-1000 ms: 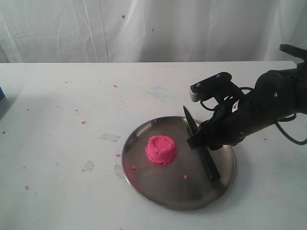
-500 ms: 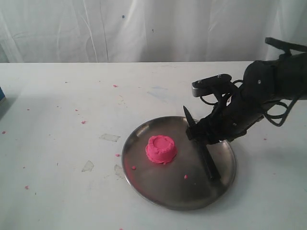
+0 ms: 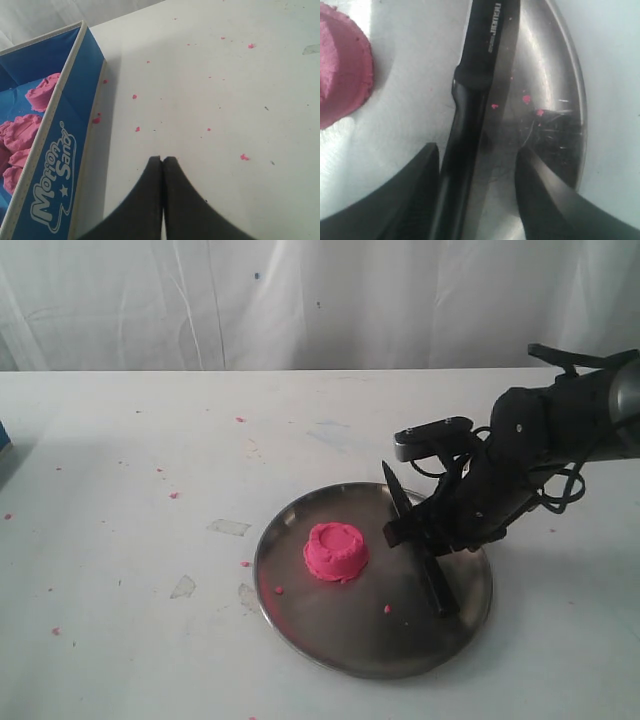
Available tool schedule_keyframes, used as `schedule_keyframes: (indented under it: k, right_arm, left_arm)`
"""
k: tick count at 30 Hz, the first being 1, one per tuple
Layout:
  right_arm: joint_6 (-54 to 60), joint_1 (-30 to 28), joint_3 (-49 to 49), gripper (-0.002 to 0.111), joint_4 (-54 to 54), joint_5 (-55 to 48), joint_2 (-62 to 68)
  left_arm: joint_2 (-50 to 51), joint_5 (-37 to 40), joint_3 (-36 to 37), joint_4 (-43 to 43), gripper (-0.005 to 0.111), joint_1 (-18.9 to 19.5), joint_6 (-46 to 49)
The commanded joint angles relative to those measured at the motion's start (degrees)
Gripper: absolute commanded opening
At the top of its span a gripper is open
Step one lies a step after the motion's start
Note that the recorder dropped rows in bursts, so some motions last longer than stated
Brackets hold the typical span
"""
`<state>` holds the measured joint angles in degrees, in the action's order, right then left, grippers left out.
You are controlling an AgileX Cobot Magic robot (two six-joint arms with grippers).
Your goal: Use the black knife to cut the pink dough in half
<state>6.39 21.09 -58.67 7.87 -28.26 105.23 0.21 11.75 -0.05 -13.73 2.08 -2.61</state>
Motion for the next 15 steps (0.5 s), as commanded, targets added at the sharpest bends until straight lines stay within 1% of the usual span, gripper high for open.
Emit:
schedule_keyframes:
  k: [1, 7, 15]
  right_arm:
    - [1.3, 1.7, -0.2, 0.045, 0.2, 0.2, 1.6]
    - [1.3, 2.2, -0.2, 0.044, 0.1, 0.3, 1.8]
    - [1.3, 2.2, -0.1, 0.032, 0.1, 0.1, 1.8]
  left_arm:
    - [-0.2, -0.1, 0.1, -0.1, 0.000, -0.1, -0.1]
    - [-0.2, -0.1, 0.1, -0.1, 0.000, -0.1, -0.1]
    - [-0.2, -0.1, 0.1, -0.1, 0.000, -0.1, -0.1]
